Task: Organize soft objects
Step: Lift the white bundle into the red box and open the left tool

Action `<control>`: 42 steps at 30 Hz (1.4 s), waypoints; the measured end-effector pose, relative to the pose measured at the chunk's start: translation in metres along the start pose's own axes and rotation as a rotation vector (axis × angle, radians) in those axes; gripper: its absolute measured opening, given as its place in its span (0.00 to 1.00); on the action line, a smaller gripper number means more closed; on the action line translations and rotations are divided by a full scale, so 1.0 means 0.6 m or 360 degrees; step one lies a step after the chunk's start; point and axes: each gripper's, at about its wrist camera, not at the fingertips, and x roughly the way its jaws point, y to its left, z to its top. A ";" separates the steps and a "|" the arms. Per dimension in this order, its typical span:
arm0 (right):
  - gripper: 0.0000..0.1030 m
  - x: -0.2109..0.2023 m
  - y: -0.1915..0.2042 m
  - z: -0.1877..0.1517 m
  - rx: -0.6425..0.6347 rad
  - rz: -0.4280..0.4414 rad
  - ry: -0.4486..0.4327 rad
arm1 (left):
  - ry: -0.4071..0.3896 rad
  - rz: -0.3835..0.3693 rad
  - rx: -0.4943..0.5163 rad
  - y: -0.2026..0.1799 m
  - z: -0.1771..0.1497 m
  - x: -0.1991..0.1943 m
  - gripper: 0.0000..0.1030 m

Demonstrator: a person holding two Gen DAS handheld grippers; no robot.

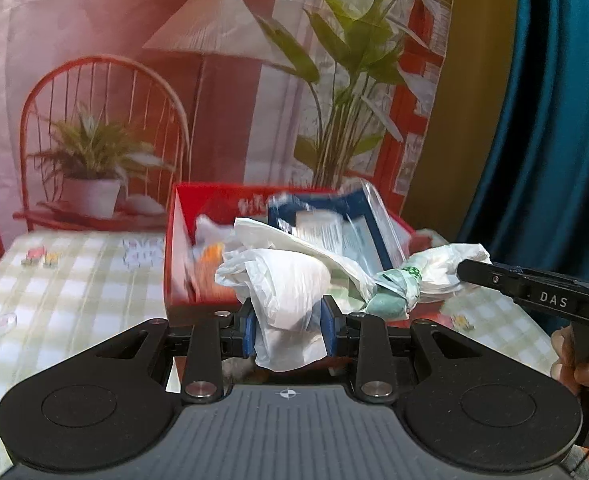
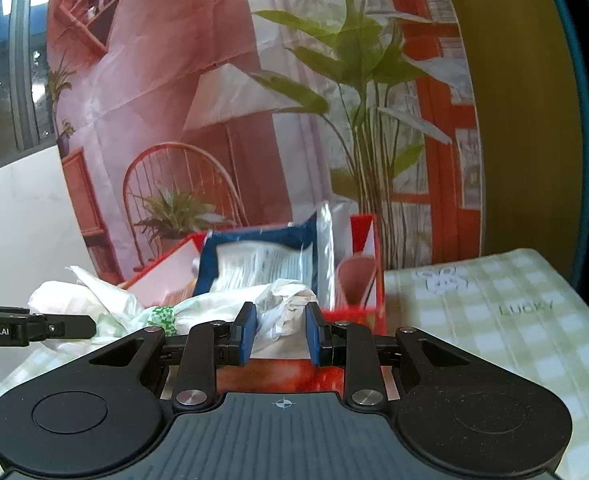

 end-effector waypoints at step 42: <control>0.14 0.163 0.043 0.087 -0.0163 0.0058 0.0267 | 0.0364 0.0007 -0.0142 0.060 0.064 0.152 0.19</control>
